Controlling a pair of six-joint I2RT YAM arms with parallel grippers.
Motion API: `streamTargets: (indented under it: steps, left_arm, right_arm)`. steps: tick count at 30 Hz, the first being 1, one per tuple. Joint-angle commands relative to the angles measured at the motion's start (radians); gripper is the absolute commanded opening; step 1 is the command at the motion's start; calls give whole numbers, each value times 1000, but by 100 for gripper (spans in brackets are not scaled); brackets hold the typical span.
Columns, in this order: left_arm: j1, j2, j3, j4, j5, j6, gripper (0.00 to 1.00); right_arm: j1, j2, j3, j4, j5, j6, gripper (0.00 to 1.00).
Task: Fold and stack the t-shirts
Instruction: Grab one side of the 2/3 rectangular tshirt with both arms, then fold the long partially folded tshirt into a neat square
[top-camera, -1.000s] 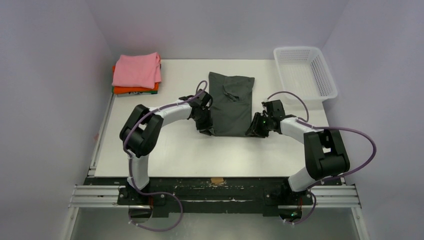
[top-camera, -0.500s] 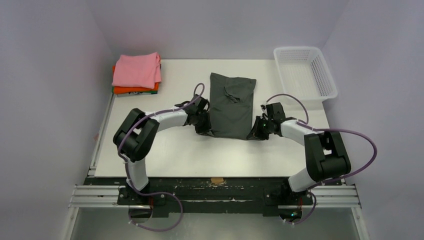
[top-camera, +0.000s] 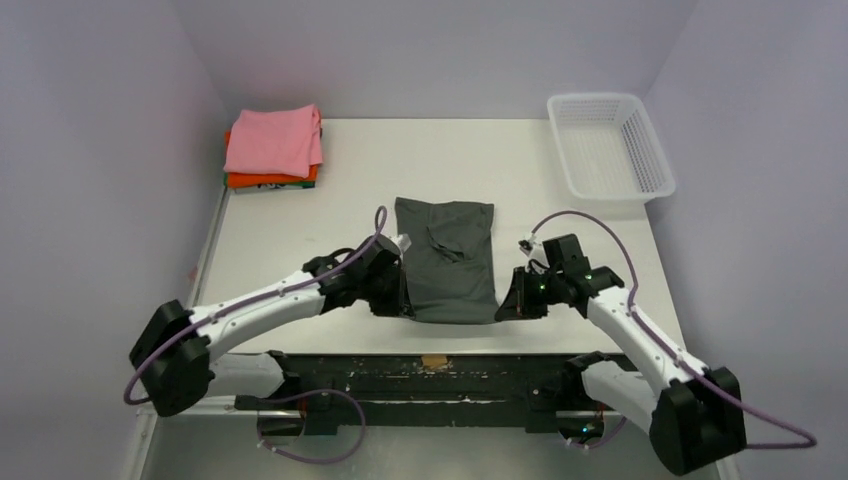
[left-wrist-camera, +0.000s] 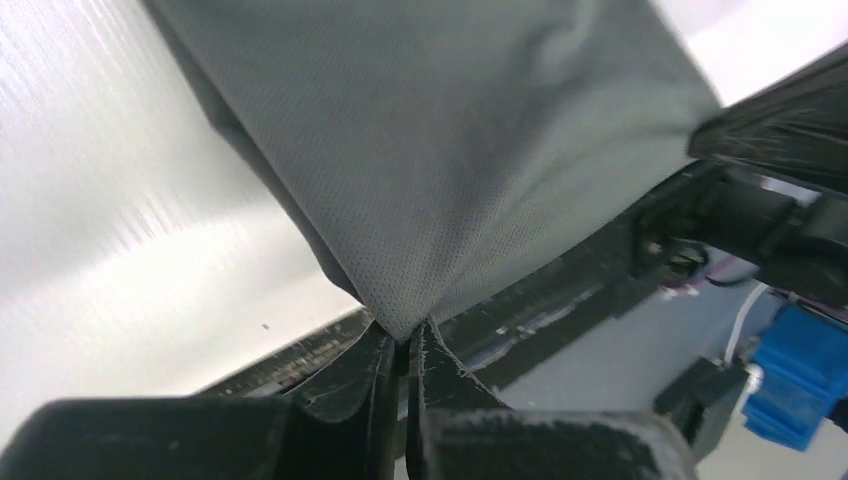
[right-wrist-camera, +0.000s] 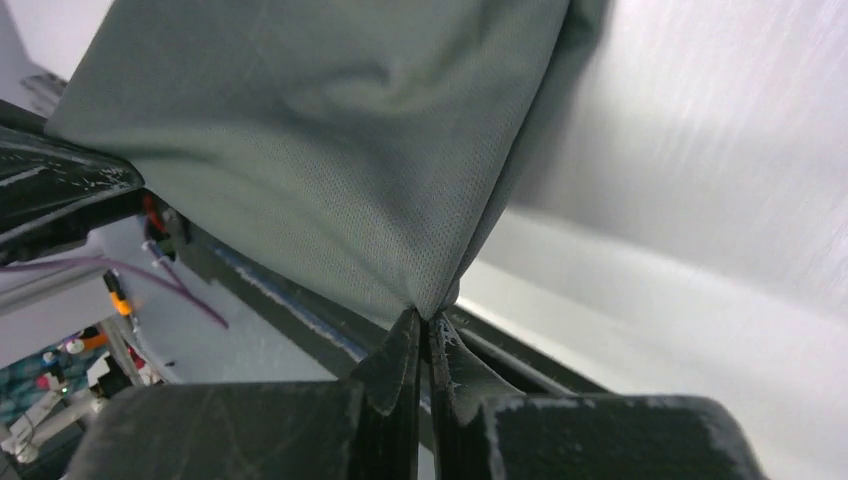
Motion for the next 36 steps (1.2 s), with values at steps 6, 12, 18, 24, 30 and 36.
streamTargets:
  steps: [6, 12, 18, 24, 30, 36]
  left_arm:
    - [-13, -206, 136, -193, -159, -1, 0]
    - [120, -81, 266, -128, -171, 70, 0]
    - [239, 161, 482, -124, -170, 162, 0]
    - [310, 393, 659, -186, -162, 178, 0]
    - [353, 553, 800, -230, -171, 179, 0]
    - [384, 697, 906, -237, -171, 181, 0]
  right_arm:
    - [5, -178, 200, -98, 27, 92, 0]
    - [-8, 1, 348, 70, 151, 146, 0]
    - [-32, 228, 509, 102, 274, 118, 0]
    - [-63, 439, 662, 118, 346, 98, 0]
    - [-82, 619, 758, 171, 331, 92, 0]
    - [-85, 796, 851, 207, 377, 95, 3]
